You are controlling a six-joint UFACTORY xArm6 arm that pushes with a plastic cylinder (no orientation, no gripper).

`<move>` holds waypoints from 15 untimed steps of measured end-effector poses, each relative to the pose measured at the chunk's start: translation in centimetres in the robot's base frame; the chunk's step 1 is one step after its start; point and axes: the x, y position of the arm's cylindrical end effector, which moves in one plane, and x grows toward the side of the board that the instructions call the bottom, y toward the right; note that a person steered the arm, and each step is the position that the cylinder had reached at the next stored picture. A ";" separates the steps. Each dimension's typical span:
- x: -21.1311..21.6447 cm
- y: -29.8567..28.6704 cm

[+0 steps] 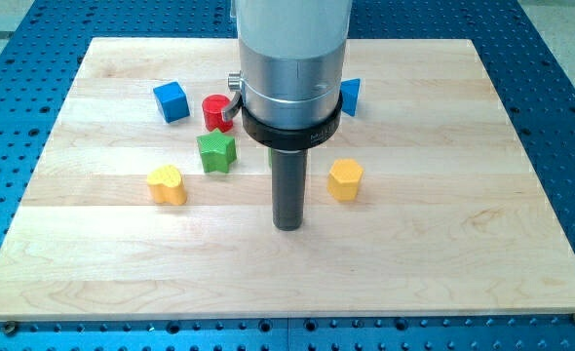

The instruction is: Place the red blocks at the top right of the triangle

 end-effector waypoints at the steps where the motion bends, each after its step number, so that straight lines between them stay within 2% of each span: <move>1: 0.0 0.0; 9: -0.7 0.0; 10: -3.0 -0.1; 11: -4.7 -3.8; 15: -4.1 -4.2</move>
